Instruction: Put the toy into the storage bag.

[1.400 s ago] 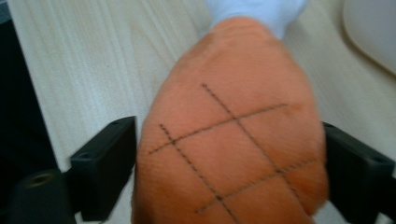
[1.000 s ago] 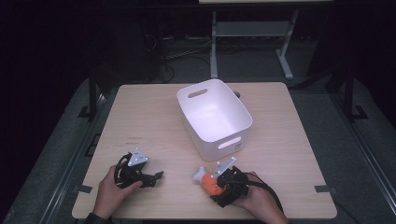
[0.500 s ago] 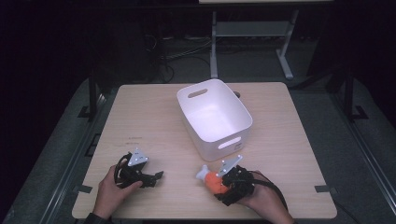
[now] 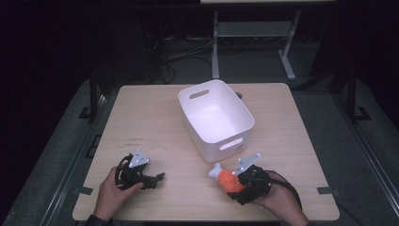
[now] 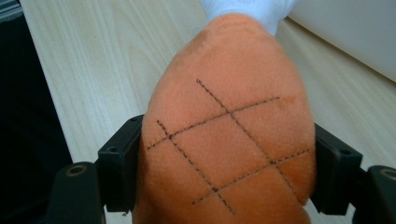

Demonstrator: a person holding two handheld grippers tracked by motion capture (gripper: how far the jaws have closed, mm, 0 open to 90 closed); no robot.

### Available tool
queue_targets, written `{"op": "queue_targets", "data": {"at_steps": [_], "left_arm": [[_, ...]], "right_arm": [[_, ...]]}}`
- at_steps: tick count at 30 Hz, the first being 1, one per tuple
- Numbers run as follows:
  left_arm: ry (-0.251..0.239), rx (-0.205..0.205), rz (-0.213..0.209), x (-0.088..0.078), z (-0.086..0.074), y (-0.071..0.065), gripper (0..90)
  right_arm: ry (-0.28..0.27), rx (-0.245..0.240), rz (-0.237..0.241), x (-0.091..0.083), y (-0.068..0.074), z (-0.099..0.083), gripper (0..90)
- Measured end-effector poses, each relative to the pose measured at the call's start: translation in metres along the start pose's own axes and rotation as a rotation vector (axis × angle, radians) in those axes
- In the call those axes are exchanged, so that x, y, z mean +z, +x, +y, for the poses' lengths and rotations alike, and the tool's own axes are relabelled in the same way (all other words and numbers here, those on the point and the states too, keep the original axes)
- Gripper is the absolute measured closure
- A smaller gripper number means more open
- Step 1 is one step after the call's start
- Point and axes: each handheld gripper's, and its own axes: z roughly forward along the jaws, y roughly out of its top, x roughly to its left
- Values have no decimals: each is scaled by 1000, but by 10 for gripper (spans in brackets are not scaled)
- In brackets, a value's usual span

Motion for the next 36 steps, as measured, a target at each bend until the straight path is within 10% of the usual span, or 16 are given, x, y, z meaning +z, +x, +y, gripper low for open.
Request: {"op": "queue_targets", "data": {"at_steps": [36], "left_arm": [[1,0,0,0,0,0,128]], "right_arm": [[-62,132,-80,-53,-47,-50,254]]}}
